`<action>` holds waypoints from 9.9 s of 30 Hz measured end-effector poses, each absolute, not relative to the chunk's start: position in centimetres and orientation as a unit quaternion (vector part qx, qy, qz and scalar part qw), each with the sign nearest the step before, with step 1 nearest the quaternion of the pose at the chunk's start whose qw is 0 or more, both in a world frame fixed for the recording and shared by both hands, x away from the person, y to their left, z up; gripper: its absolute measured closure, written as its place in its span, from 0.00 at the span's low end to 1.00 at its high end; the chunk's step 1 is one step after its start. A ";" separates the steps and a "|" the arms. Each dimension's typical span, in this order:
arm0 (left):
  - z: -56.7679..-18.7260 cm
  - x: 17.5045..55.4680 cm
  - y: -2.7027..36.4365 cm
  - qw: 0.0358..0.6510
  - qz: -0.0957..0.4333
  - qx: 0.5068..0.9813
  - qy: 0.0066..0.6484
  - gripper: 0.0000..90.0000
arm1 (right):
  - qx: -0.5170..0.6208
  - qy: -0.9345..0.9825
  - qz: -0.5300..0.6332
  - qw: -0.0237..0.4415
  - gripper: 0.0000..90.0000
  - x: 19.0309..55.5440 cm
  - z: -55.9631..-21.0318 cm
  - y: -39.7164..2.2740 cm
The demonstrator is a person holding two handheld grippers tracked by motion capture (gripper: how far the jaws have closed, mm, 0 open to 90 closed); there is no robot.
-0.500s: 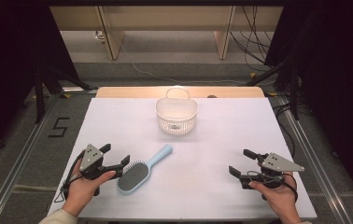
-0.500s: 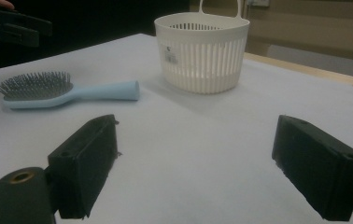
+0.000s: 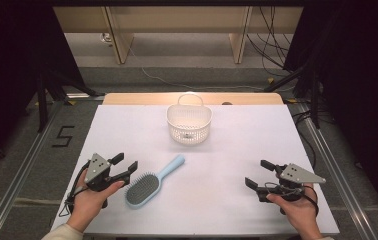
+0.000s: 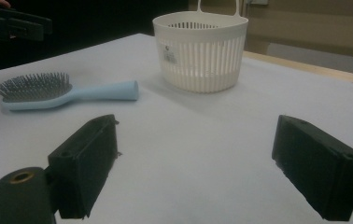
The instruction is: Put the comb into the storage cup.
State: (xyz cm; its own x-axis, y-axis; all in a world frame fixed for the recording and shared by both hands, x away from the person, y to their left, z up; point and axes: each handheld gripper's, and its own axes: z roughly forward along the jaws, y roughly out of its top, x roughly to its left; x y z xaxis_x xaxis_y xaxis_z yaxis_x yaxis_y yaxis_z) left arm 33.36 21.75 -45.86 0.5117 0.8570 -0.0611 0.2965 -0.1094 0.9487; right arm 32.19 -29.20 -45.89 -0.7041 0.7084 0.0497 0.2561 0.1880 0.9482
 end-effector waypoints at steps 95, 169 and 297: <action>-46.8 42.5 4.3 0.187 0.130 0.947 0.226 1.00 | 0.326 0.744 0.550 0.195 0.17 32.3 -46.1 -29.2; -47.0 33.3 26.4 0.163 0.115 0.869 0.452 0.99 | 0.331 0.744 0.547 0.193 0.17 32.3 -46.1 -29.1; -46.3 35.6 21.9 0.052 0.021 0.978 0.200 0.76 | 0.327 0.746 0.548 0.191 0.17 32.3 -46.1 -28.8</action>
